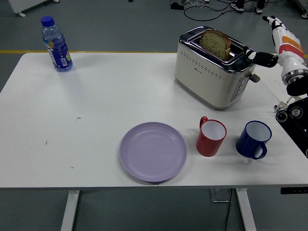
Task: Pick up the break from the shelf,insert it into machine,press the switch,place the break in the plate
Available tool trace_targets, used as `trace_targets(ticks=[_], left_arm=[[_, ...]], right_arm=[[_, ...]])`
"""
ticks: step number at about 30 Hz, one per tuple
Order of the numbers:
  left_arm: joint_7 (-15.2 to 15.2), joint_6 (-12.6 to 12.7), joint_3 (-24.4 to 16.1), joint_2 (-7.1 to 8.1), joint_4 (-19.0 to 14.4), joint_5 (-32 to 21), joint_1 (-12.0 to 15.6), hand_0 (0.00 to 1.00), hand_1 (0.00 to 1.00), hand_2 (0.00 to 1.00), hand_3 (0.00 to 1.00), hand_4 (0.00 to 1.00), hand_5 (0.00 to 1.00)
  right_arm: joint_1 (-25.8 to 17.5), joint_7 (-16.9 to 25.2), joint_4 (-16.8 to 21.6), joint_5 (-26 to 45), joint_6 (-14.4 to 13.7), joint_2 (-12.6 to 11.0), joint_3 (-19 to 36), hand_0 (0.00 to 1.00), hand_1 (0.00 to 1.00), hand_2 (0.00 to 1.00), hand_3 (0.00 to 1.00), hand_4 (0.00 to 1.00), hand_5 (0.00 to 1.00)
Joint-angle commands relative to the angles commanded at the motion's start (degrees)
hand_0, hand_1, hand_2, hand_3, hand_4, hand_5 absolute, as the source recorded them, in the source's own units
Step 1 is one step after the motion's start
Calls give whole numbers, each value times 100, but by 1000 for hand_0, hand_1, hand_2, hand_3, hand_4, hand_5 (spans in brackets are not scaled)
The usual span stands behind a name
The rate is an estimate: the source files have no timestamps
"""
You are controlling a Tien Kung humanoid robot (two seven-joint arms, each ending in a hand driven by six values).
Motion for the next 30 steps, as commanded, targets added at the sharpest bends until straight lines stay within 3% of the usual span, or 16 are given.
trace_targets(ticks=[7,9,17,20,21,26,30], left_arm=[[-1,2,50,0,0,-66,-33,628,589,643,721,527,987],[-2,3,63,1,0,-80,-44,628,590,643,721,527,987],[-16,22,148,18,0,-175,-65,628,589,641,720,528,986],[-21,27,188,28,0,-206,-73,628,589,641,720,528,986],[-23,30,193,32,0,-205,-76,628,589,640,721,529,985],[-29,37,215,47,0,-202,-95,628,589,640,721,529,985],[-40,53,230,62,0,-209,-120,628,589,639,721,530,982]], right_arm=[[830,-44,-846,123,240,488,-528,893,837,923,927,801,281],[1018,-68,-1074,151,350,621,-646,884,824,887,879,797,268],[1677,-113,-1945,133,552,1155,-1052,873,807,859,859,796,263],[1941,-115,-2396,133,623,1378,-1200,873,807,859,859,796,263],[2043,-109,-2562,142,662,1477,-1257,846,772,802,817,789,261],[2396,-103,-3302,167,795,1824,-1477,846,772,802,817,789,261],[2644,-89,-3933,153,890,1834,-1624,823,752,771,787,781,254]])
